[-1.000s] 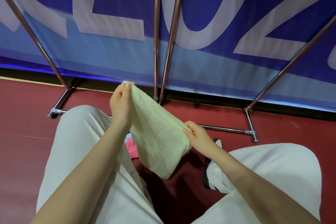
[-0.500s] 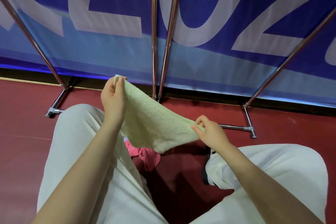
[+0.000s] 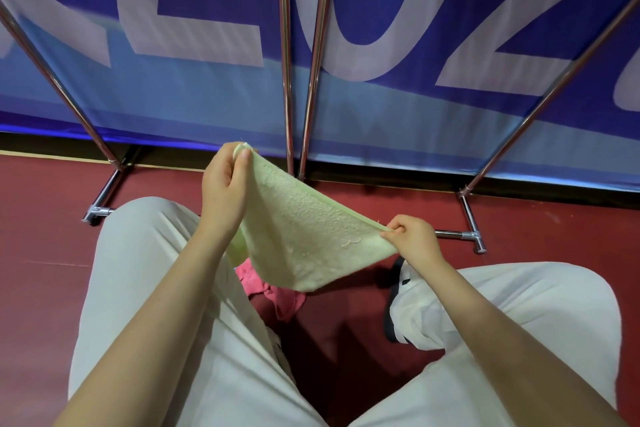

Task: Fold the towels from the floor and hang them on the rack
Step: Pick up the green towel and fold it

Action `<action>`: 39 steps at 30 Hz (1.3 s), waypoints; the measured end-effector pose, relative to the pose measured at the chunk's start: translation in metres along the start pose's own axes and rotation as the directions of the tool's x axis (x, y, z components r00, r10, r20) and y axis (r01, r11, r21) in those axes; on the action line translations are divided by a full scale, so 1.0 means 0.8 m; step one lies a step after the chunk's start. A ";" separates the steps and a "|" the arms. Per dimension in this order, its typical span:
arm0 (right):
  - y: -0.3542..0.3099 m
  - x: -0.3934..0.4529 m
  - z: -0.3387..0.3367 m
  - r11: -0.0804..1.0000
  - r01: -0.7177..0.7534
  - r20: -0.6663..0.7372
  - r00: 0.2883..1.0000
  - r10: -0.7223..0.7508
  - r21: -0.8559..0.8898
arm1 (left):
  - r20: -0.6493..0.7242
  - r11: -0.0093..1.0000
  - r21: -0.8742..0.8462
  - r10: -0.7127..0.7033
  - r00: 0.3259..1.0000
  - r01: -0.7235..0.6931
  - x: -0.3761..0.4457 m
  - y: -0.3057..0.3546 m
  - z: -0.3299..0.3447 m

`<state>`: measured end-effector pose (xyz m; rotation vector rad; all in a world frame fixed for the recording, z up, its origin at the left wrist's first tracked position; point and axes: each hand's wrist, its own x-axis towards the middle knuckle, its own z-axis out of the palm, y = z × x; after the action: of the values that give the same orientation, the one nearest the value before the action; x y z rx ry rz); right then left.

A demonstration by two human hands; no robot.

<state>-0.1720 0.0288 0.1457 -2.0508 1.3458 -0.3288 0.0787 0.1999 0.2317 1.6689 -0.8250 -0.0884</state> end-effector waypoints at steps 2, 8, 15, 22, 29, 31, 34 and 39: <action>0.001 0.000 -0.001 0.999 0.049 -0.026 0.998 -0.049 -0.007 | -0.010 1.000 -0.011 0.000 1.000 0.000 -0.001 0.001 0.002; 0.006 0.007 0.003 0.940 0.153 -0.091 0.978 -0.189 -0.306 | -0.042 0.984 -0.088 -0.156 0.987 0.152 0.007 -0.010 0.003; 0.013 0.014 -0.003 0.999 -0.033 0.012 0.999 0.034 -0.041 | -0.017 0.980 0.000 -0.198 0.980 0.198 0.008 -0.018 0.006; -0.006 0.025 -0.040 0.708 0.009 -0.190 0.966 0.177 0.706 | -0.084 0.956 -0.026 -0.293 0.952 0.292 0.012 -0.039 0.005; -0.016 0.022 -0.068 0.462 0.018 -0.130 0.969 0.212 0.887 | -0.130 0.899 -0.242 -0.403 0.906 0.365 0.014 -0.038 0.008; -0.018 0.023 -0.068 0.485 0.013 -0.136 0.966 0.219 0.874 | -0.158 0.896 -0.243 -0.414 0.897 0.371 0.015 -0.043 0.007; -0.017 0.026 -0.063 0.561 0.022 -0.185 0.954 0.235 0.828 | -0.126 0.914 -0.150 -0.396 0.910 0.377 0.011 -0.049 0.009; -0.026 0.018 -0.062 0.679 0.125 -0.319 0.932 0.169 0.723 | -0.100 0.916 -0.108 -0.396 0.913 0.386 0.010 -0.052 0.012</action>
<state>-0.1769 0.0023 0.1946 -1.3039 1.1550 -1.1008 0.0994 0.1894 0.1953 1.7199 -0.3806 -0.2948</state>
